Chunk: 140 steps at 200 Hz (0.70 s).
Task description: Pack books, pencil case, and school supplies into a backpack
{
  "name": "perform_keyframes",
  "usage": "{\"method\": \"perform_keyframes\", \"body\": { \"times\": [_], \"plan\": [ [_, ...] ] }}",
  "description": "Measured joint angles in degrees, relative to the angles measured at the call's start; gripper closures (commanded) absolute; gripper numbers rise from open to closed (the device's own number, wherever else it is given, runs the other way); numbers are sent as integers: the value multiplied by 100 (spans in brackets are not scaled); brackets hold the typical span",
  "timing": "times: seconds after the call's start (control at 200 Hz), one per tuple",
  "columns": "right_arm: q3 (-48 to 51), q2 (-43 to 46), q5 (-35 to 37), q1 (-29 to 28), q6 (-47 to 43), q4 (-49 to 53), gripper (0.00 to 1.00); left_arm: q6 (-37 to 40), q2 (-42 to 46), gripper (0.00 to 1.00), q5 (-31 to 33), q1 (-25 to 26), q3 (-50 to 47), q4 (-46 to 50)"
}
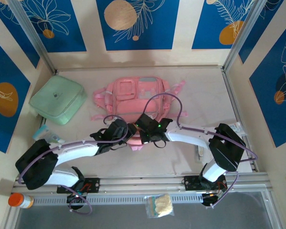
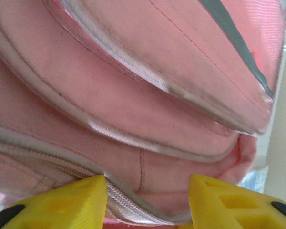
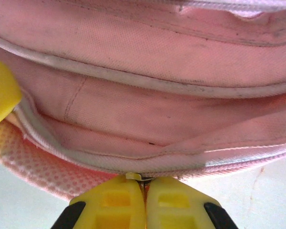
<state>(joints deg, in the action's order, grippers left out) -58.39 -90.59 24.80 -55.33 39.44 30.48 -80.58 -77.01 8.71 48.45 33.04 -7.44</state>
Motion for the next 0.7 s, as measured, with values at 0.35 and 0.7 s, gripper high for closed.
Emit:
{"method": "perform_keyframes", "body": {
  "times": [0.35,0.7],
  "plan": [
    [13,313,378,420,-4,474,100,350,72,68,249,-372,-162,186],
    [-52,258,496,496,-302,625,100,2063,81,67,-372,-2015,70,1200]
  ]
}}
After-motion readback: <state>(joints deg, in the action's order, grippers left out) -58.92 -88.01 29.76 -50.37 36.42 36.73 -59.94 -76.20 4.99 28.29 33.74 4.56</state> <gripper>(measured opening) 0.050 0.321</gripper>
